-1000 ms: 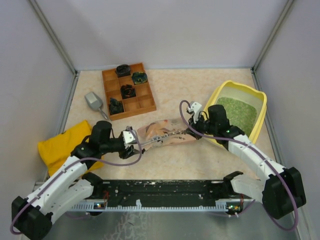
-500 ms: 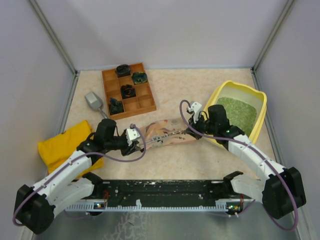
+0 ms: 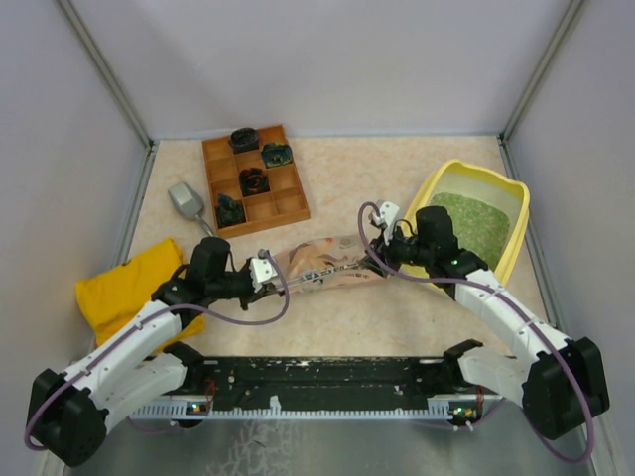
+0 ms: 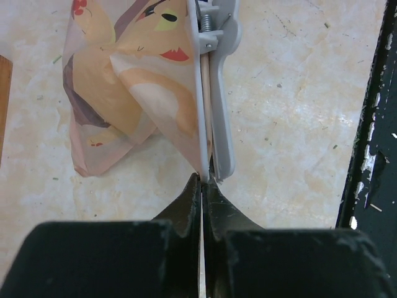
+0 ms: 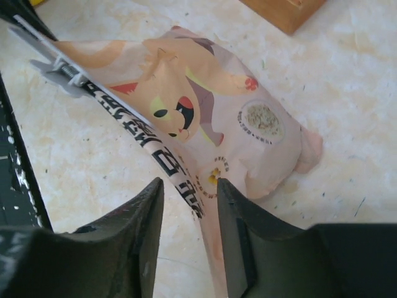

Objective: Fill the litter box with clean litter
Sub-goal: Clamp the cat litter bag at the center of the board.

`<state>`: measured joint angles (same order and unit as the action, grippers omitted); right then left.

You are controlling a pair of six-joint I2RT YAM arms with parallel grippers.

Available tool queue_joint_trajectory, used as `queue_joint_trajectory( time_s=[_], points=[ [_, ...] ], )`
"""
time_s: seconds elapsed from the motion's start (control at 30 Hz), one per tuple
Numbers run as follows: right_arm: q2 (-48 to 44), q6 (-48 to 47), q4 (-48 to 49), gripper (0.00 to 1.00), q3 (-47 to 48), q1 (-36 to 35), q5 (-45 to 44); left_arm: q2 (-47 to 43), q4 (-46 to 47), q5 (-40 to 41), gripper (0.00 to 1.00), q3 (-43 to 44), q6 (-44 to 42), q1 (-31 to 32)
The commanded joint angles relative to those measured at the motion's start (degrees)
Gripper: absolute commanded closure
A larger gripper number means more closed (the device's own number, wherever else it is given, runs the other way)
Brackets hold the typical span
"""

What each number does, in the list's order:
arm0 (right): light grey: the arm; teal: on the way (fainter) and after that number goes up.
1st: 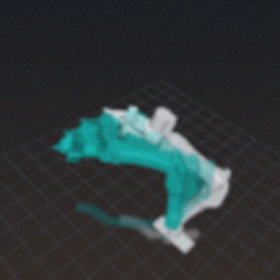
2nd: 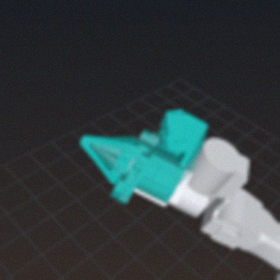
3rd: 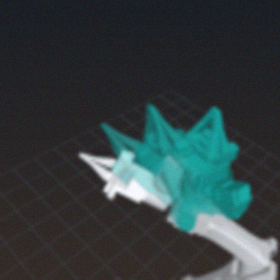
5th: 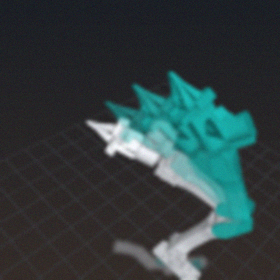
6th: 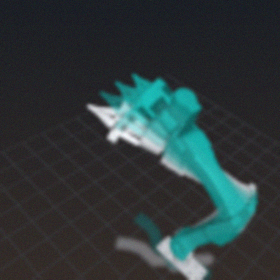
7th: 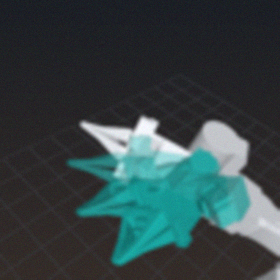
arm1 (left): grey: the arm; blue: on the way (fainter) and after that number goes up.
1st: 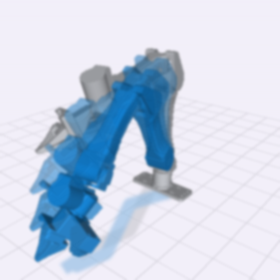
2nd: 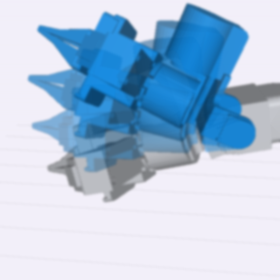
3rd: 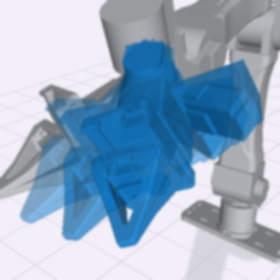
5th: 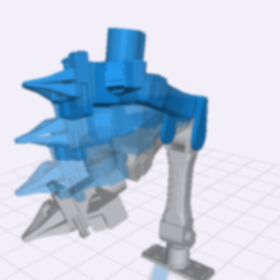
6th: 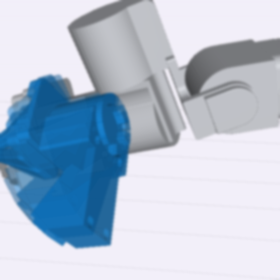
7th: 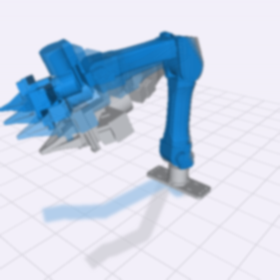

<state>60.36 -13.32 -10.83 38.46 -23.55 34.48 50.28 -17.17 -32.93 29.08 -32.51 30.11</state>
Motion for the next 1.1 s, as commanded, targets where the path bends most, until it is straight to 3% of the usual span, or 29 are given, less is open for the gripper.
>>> queue_joint_trajectory(
  time_s=[0.0, 0.1, 0.23, 0.4, 0.6, 1.0, 1.07],
  points=[
    [-2.6, -7.6, 5.4, 0.57, 3.6, -3.3, 8.6, -2.6, 2.9, -3.6, 1.00, 2.4, -1.8, -0.2],
    [-1.3, -14.9, 2.4, 0.52, 5.8, -8.0, 9.9, -3.8, 3.9, -3.8, 1.00, 2.6, -2.6, -0.2],
    [0.2, -19.6, 7.0, 0.40, 4.6, -11.0, 16.3, -4.7, 4.5, -4.2, 1.00, 2.3, -3.2, -0.2],
    [5.4, -24.6, 11.3, 0.39, 6.8, -14.8, 16.6, -4.8, 5.0, -5.0, 1.00, 1.7, -3.5, -0.2],
    [12.7, -30.9, 5.8, 0.44, 12.5, -17.1, 16.1, -5.3, 6.0, -5.4, 1.00, 1.2, -3.5, -0.2],
    [16.0, -33.2, 4.5, 0.56, 13.5, -19.7, 12.6, -5.7, 6.3, -5.6, 1.00, 1.4, -3.6, -0.2],
    [16.6, -32.8, 4.8, 0.64, 13.8, -19.8, 12.7, -5.8, 6.4, -5.4, 1.00, 1.4, -3.6, -0.2]
  ],
)
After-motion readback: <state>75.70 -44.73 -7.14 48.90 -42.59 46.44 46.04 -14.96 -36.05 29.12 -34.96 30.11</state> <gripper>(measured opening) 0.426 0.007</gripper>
